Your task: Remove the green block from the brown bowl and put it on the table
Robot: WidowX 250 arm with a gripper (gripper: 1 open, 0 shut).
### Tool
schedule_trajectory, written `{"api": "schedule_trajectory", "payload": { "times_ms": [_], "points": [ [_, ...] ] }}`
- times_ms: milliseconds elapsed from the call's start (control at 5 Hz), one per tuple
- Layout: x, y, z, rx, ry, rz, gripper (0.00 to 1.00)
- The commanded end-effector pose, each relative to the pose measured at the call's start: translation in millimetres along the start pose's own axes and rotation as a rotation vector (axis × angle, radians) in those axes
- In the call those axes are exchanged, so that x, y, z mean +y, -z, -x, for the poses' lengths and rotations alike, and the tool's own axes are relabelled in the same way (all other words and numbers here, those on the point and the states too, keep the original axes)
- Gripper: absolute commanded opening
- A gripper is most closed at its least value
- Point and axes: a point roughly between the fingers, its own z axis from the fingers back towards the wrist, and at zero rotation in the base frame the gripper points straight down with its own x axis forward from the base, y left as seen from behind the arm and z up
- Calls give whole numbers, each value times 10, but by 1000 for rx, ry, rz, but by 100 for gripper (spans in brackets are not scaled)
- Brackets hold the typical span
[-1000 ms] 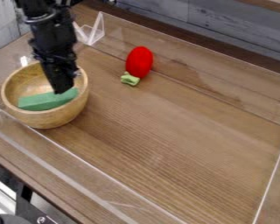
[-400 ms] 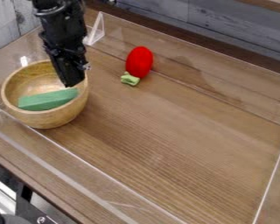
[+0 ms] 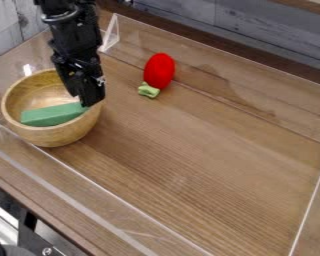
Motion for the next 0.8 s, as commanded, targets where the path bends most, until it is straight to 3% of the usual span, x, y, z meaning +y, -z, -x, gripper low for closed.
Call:
{"api": "schedule_trajectory", "payload": {
  "times_ms": [0,400,600],
  "points": [
    [-41,-99,-85,-34,13,-25,0],
    [-23,-230,-161,-46,139,-1,0],
    [226,-161,-50,-27,123,-2,100]
  ]
}}
